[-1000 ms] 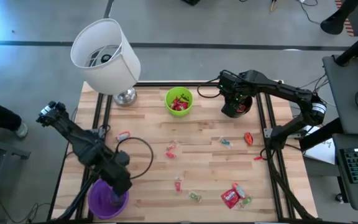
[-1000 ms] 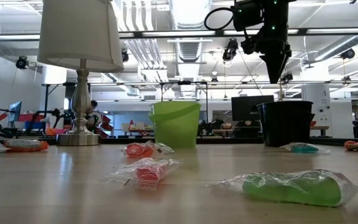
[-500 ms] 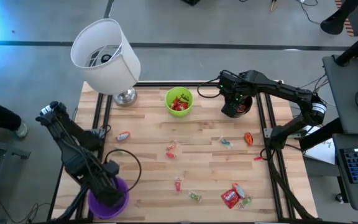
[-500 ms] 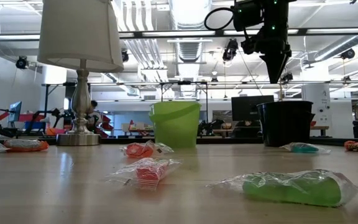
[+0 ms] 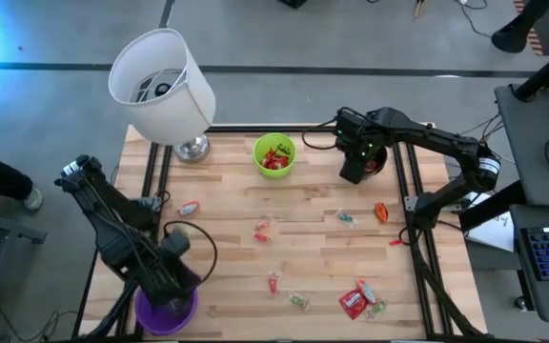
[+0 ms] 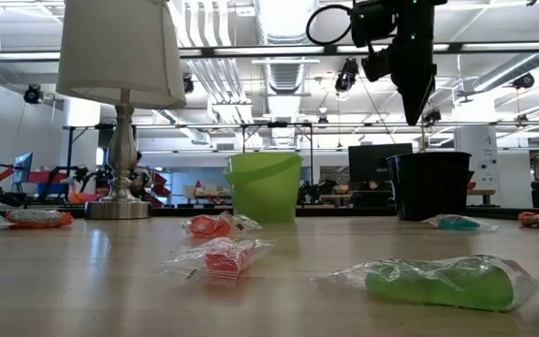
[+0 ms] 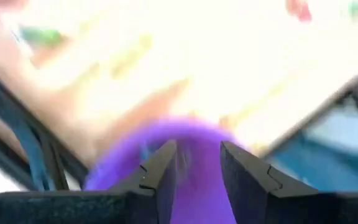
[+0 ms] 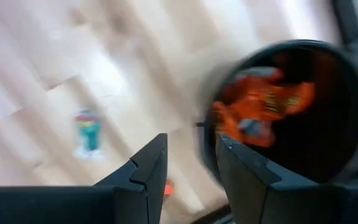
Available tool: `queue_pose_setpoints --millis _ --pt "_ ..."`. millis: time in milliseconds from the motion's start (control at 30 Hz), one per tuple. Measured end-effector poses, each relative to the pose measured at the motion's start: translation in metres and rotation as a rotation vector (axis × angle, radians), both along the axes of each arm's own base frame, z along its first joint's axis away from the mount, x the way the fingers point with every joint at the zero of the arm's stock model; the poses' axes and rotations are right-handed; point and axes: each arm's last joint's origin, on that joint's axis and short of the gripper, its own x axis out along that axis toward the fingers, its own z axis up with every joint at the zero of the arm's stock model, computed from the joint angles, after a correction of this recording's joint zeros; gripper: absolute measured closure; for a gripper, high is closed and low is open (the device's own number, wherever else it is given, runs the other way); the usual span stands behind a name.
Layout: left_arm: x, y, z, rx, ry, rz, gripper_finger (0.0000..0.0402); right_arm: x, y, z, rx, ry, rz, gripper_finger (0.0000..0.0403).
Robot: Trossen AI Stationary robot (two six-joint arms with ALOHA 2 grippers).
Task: Sort candy
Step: Put the orange candy into the black bucket
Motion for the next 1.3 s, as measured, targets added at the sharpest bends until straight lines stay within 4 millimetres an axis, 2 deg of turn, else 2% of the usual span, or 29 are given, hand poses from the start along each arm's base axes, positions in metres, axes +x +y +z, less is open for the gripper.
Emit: queue_pose_setpoints --millis 200,433,767,900,1000,1133,1300 --pt "-0.003 0.022 -0.001 0.241 0.011 0.05 0.0302 0.002 0.006 0.002 0.179 -0.101 0.042 0.0273" --pt "-0.002 0.039 -0.008 0.326 0.013 -0.044 0.0304 0.003 0.018 0.006 0.303 -0.157 0.087 0.0273" --pt "-0.008 0.063 -0.021 0.372 0.058 -0.066 0.0304 0.014 0.058 0.008 0.343 -0.122 0.021 0.0273" --pt "-0.01 0.068 -0.026 0.42 0.047 -0.059 0.0304 0.019 0.072 0.007 0.264 -0.085 -0.049 0.0273" --pt "-0.011 0.07 -0.025 0.45 0.028 -0.077 0.0304 0.021 0.076 0.007 0.187 -0.081 -0.099 0.0273" --pt "-0.009 0.07 -0.019 0.485 -0.007 -0.121 0.0304 0.022 0.078 0.006 0.184 -0.083 -0.169 0.0273" --pt "-0.007 0.07 -0.007 0.526 -0.066 -0.166 0.0304 0.021 0.078 -0.007 0.19 -0.058 -0.216 0.0273"
